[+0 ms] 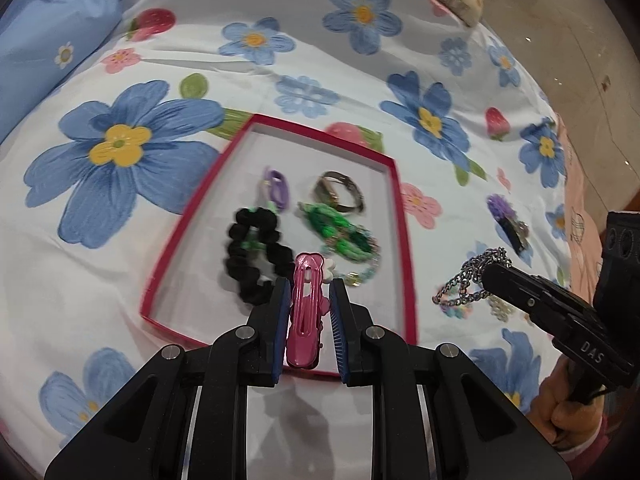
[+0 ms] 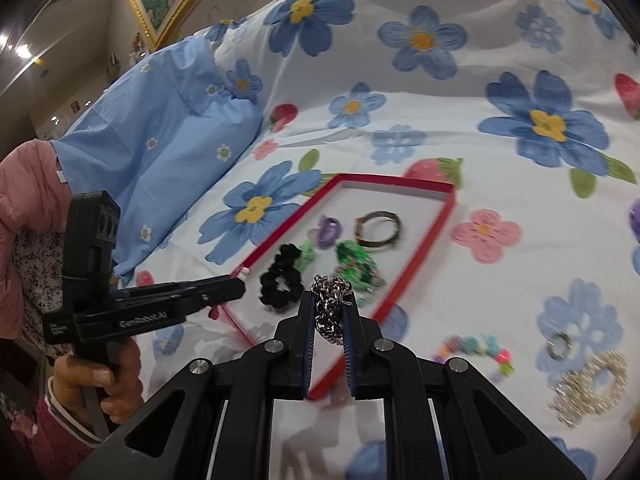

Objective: Organize jewelry
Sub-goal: 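Carry the pink clip and silver chain into the red tray while both tools release, then move both open tools back toward the pastel bracelet and yellow claw clip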

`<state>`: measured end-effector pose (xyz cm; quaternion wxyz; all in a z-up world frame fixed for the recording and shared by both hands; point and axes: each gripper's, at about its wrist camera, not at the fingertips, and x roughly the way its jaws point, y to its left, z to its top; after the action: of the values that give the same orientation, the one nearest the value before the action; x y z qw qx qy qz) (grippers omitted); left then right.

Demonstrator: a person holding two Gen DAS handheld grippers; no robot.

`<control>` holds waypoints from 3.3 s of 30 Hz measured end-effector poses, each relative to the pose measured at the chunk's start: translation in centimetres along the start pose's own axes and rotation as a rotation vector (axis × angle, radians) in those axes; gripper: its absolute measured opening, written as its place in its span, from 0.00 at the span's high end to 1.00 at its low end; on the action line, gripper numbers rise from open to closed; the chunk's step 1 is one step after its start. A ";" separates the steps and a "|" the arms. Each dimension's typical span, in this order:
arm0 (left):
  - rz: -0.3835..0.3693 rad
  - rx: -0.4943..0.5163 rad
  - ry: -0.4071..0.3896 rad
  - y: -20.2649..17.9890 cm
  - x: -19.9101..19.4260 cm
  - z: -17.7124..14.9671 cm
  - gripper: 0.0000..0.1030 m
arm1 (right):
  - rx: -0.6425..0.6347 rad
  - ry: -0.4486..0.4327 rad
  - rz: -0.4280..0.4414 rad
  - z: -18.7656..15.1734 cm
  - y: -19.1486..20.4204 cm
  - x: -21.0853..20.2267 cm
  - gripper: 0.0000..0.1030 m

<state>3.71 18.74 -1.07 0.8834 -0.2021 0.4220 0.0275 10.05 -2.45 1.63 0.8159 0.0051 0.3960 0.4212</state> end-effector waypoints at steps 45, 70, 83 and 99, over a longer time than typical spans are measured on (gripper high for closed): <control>0.160 0.051 0.092 1.5 6.1 -0.1 0.67 | -0.024 0.220 -0.070 -0.7 -1.2 10.6 0.83; 0.096 0.011 0.028 -1.4 1.8 -1.7 0.54 | 0.060 0.094 -0.062 -2.6 -2.3 1.5 0.70; 0.006 0.130 0.067 -7.8 1.8 -3.7 0.46 | 0.153 0.022 -0.157 -6.0 -6.4 -5.5 0.60; -0.055 0.240 0.148 -14.2 4.5 -6.0 0.44 | 0.311 -0.013 -0.282 -11.2 -12.6 -11.5 0.57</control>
<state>5.29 2.85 -3.13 0.8681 -0.1081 0.4804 -0.0623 7.56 -22.14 -2.92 0.8588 0.0782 0.4476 0.2367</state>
